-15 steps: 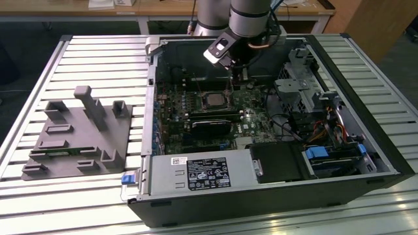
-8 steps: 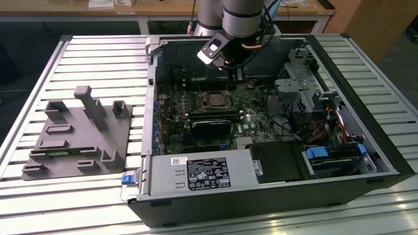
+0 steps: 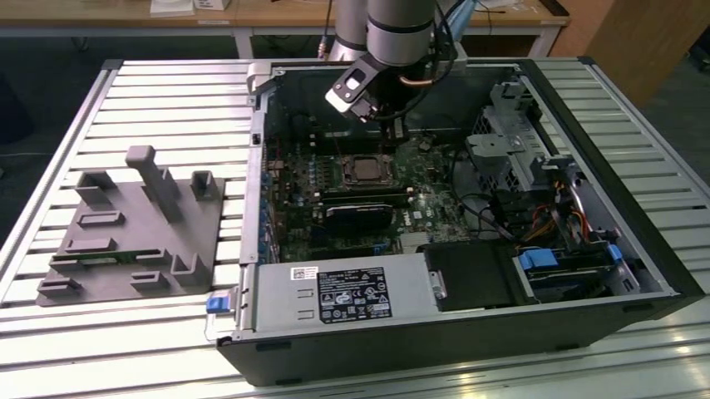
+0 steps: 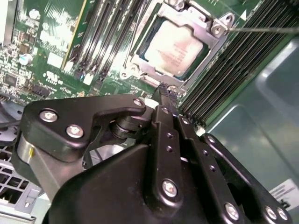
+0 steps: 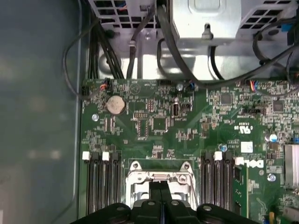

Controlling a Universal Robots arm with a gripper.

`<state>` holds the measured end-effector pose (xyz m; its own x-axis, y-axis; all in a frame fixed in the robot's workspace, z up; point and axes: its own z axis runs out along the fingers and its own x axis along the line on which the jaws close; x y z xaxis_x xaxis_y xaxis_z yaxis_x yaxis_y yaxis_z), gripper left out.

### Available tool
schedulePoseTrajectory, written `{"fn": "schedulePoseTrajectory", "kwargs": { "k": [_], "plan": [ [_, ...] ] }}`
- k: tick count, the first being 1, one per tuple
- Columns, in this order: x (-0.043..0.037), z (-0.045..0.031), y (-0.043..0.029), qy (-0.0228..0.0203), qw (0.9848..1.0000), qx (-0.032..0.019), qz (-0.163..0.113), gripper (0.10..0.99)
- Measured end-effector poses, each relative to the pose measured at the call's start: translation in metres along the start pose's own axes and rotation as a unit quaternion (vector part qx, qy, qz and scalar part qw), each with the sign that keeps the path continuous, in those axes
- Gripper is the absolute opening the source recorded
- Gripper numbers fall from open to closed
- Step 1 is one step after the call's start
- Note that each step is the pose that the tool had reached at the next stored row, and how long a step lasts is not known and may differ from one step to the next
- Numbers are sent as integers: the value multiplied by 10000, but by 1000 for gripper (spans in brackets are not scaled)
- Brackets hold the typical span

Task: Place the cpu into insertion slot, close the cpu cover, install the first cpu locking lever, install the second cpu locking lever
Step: 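Close the cpu cover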

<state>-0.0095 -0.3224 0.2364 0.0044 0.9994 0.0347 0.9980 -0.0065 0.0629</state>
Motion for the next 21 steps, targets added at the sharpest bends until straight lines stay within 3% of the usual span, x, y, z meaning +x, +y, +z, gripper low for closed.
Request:
{"fn": "schedulePoseTrajectory", "kwargs": {
  "k": [6,13,21],
  "plan": [
    [-8,35,-151,20,10000,-89,-2,106],
    [-17,106,-384,20,9999,-130,-3,106],
    [-18,131,-401,19,9999,-128,-4,106]
  ]
}}
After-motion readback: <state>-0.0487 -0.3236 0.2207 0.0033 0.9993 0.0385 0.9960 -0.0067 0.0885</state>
